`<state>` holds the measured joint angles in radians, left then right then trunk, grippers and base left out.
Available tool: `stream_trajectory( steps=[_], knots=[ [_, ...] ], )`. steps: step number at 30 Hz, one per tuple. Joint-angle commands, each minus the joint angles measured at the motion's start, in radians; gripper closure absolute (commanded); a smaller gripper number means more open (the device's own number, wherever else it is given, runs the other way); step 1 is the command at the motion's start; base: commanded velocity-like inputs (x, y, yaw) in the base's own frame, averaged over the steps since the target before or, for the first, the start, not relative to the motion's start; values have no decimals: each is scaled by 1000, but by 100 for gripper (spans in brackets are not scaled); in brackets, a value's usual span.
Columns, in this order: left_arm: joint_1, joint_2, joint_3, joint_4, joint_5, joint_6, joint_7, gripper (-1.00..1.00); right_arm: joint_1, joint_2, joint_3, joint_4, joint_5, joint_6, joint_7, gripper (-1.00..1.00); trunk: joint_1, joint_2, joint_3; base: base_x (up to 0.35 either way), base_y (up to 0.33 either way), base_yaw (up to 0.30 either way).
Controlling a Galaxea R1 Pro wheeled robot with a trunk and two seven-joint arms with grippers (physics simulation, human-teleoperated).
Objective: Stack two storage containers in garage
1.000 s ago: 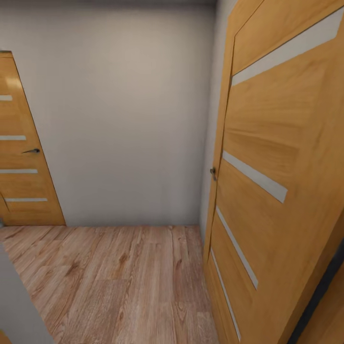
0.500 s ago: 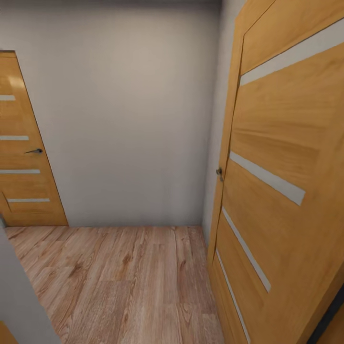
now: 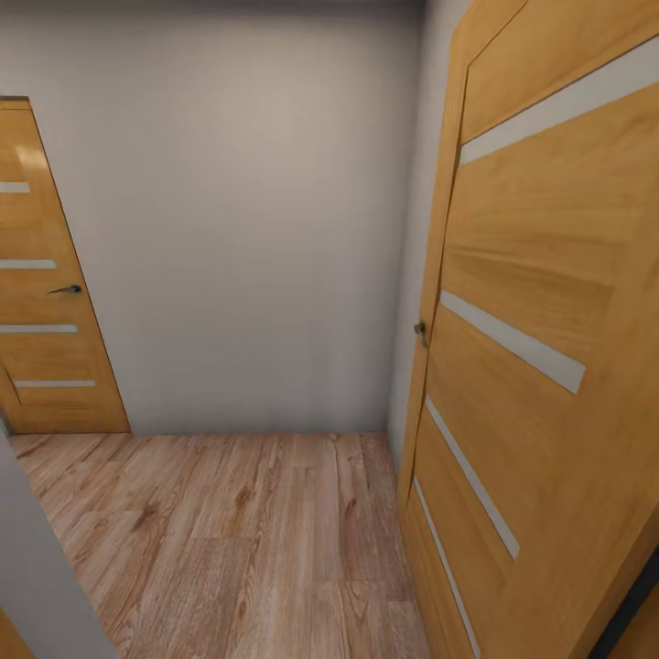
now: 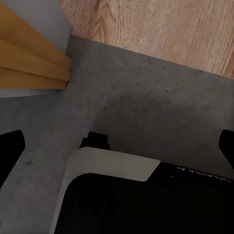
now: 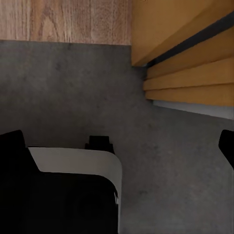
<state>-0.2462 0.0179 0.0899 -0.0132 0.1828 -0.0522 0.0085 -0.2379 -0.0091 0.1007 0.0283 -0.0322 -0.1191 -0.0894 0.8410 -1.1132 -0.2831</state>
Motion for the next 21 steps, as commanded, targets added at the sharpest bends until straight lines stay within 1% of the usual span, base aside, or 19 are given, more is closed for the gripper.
stream_trajectory(
  steps=[1, 8, 12, 21],
  knots=[
    [-1, 0, 7, 1, 0, -3, 1, -100, -1, 0, 8, 3, -3, -5, -3, -100, 0, -1, -1, 0, 0, 0],
    [-1, 1, 7, 1, -1, -2, 1, -100, -1, 0, 10, 3, 0, -5, -3, -100, 0, -1, -1, 27, 0, 0],
    [-1, 2, 7, 1, -1, -1, 1, -100, -1, -1, 10, 2, 0, -5, -5, -100, 0, -1, -1, 252, 0, 0],
    [-1, 2, 7, 1, 0, -1, 1, -100, -1, 1, 10, 2, -3, -5, -9, -100, 0, -1, -1, 310, 0, 0]
  ],
)
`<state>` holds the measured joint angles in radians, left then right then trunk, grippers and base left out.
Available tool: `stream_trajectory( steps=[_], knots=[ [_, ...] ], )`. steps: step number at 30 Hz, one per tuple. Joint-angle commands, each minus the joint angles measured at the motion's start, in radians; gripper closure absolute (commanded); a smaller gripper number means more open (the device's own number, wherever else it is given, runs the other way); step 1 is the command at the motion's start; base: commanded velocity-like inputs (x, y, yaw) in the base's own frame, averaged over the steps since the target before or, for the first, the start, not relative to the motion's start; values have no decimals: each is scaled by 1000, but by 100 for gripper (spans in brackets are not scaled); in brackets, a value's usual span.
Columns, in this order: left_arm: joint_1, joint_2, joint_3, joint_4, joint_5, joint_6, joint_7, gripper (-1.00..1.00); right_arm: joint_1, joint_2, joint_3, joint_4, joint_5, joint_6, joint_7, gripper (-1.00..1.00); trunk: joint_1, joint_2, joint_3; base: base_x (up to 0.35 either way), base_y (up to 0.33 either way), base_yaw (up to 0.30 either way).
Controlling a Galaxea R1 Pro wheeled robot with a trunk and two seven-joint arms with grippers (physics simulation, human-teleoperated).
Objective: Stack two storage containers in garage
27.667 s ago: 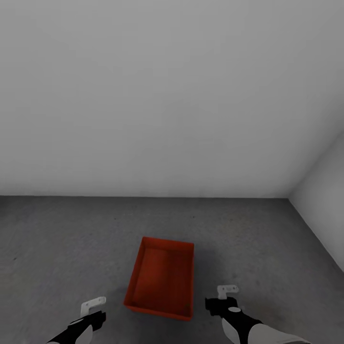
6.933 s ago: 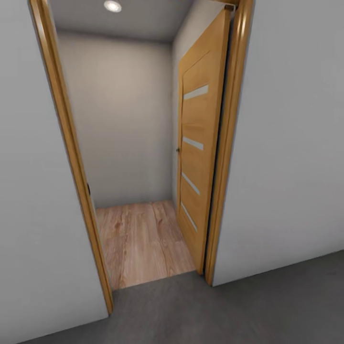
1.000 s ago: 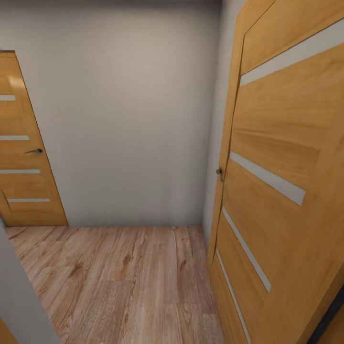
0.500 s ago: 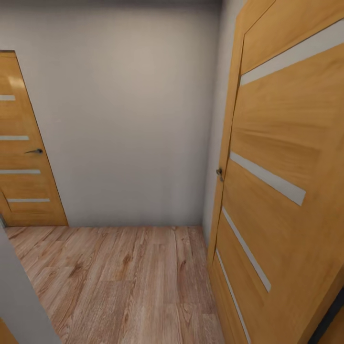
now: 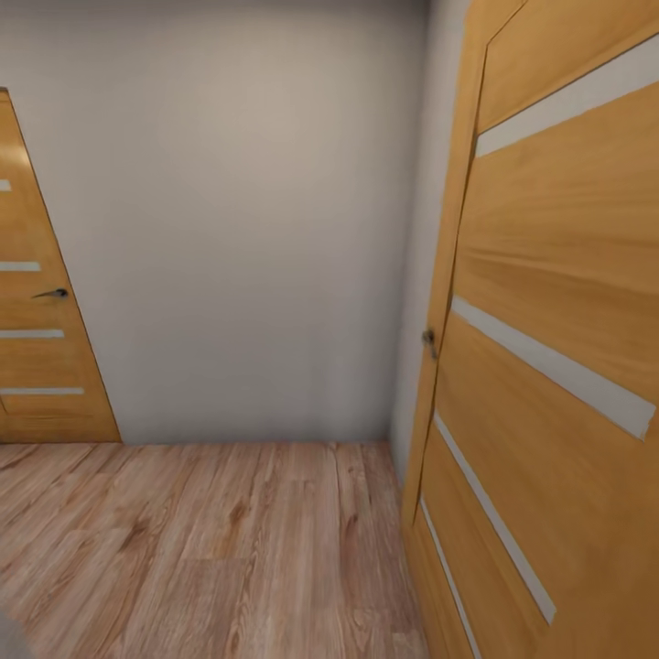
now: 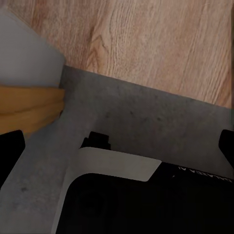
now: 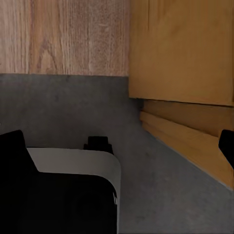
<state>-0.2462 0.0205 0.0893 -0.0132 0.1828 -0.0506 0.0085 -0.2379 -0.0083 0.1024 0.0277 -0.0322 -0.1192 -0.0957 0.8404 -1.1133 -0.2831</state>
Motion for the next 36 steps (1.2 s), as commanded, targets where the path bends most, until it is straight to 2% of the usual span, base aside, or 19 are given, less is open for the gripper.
stream_trajectory(
  steps=[1, 11, 20, 36],
  knots=[
    [-1, 0, 7, 1, 0, -3, 1, -100, -1, 0, 8, 3, -4, -5, -3, -100, 1, -1, -1, 305, 0, 0],
    [-1, -1, 7, 1, -1, -3, 1, -100, -1, 1, 7, 3, -5, -5, -3, -100, 1, -1, -1, 211, 0, 0],
    [-1, -2, 7, 1, -2, -5, 1, -100, -1, -2, 6, 3, -3, -5, -3, -100, 1, -1, -1, 15, 0, 99],
    [-1, -7, 6, 3, -1, -3, 1, -100, -1, 0, 6, 3, -5, -5, -4, -100, 1, -1, -1, 0, 0, 6]
  ],
)
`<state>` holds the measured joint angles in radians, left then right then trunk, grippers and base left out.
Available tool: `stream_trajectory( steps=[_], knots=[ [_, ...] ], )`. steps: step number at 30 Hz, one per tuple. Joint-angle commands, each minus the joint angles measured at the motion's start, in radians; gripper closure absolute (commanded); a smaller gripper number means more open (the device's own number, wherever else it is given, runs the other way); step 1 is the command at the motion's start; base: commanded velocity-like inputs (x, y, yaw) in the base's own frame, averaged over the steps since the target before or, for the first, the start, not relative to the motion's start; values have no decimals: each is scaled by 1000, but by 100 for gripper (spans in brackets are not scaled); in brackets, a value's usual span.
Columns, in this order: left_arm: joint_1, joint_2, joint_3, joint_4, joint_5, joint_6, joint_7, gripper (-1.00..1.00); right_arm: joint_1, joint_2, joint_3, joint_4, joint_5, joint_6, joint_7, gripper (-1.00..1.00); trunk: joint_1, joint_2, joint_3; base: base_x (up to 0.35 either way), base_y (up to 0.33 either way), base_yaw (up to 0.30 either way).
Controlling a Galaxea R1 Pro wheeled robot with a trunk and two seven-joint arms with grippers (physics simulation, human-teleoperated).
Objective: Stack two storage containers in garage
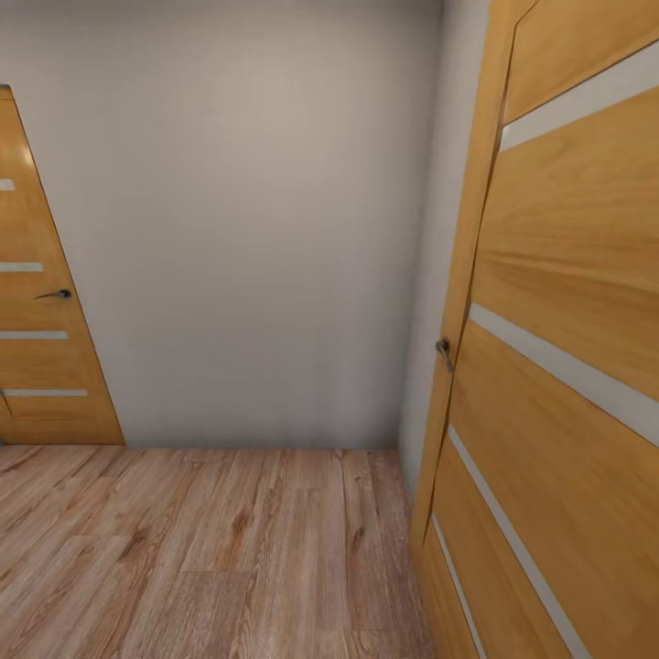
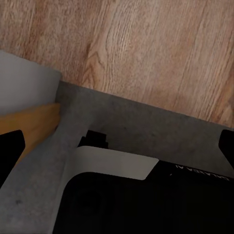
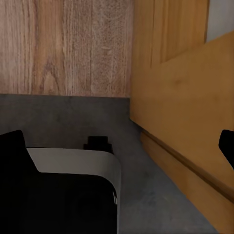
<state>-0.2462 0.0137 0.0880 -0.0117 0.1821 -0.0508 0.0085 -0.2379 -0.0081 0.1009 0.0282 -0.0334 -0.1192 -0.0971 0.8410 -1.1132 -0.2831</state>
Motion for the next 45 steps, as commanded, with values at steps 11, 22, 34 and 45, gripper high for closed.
stream_trajectory(
  steps=[11, 22, 34, 45],
  knots=[
    [-1, -5, 10, 8, 6, -3, 2, -100, -1, -3, 9, 3, -3, -5, -5, -100, 0, -1, -1, 0, 0, 70],
    [-1, -6, 10, 9, 7, -3, 2, -100, -1, -3, 10, 3, -3, -5, -4, -100, 0, -1, -1, 0, 47, 3],
    [-1, -7, 9, 9, 4, -3, 2, -100, -1, -1, 10, 3, -3, -5, -5, -100, 0, -1, -1, 1, 35, 0],
    [-1, -6, 10, 9, 5, -3, 2, -100, -1, -2, 10, 3, -3, -5, -5, -100, 0, -1, -1, 215, 0, 0]
  ],
)
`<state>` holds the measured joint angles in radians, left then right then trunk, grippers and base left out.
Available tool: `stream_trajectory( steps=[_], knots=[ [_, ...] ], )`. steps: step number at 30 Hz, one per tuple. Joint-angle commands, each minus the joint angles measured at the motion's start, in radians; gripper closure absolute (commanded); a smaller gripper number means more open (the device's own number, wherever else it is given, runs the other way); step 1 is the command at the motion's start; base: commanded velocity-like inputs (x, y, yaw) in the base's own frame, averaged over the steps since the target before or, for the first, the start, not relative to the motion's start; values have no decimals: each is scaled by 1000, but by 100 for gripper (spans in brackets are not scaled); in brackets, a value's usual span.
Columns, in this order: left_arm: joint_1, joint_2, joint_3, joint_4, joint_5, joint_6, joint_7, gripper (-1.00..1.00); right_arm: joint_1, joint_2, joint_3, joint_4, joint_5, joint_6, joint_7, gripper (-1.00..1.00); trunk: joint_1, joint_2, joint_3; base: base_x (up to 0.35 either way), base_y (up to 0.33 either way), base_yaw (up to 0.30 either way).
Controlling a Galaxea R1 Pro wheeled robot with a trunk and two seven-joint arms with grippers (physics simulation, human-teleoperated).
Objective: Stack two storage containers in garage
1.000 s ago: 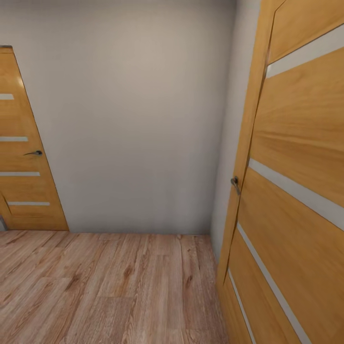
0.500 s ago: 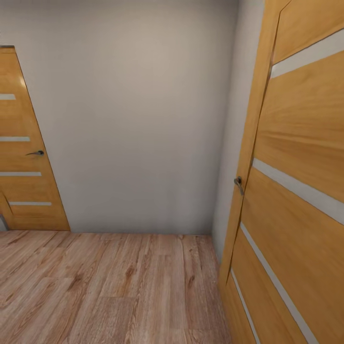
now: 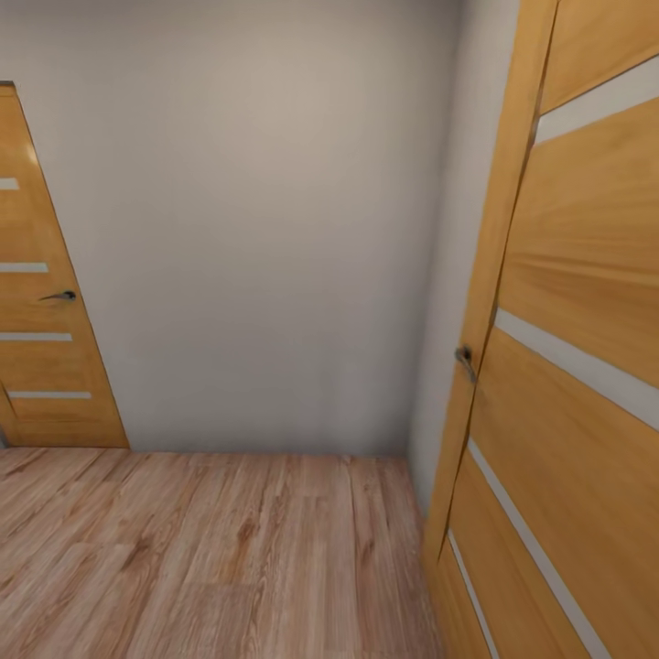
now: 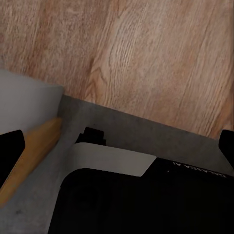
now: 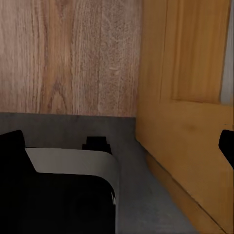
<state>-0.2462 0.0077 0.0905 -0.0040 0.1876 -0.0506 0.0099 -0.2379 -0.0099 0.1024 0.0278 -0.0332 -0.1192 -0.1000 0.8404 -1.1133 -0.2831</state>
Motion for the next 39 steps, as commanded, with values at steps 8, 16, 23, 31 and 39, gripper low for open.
stream_trajectory(
  steps=[8, 16, 23, 31, 39],
  knots=[
    [-1, 0, 8, 0, 0, -3, 1, -100, -1, 1, 8, 3, -4, -5, -2, -100, 1, -1, -1, 316, 0, 0],
    [-1, 0, 8, -1, 0, -4, 1, -100, -1, 2, 8, 3, -4, -5, -2, -100, 1, -1, -1, 314, -16, 0],
    [-1, 1, 8, -1, 0, -4, 1, -100, -1, 2, 8, 3, -4, -5, -2, -100, 1, -1, -1, 174, -8, 0],
    [-1, 0, 8, -1, 0, -5, 1, -100, -1, 3, 7, 4, -4, -5, -3, -100, 1, -1, -1, 13, -1, 5],
    [-1, -1, 8, -1, 0, -5, 1, -100, -1, 0, 8, 3, -4, -5, -2, -100, 1, -1, -1, 1, 0, 111]
  ],
)
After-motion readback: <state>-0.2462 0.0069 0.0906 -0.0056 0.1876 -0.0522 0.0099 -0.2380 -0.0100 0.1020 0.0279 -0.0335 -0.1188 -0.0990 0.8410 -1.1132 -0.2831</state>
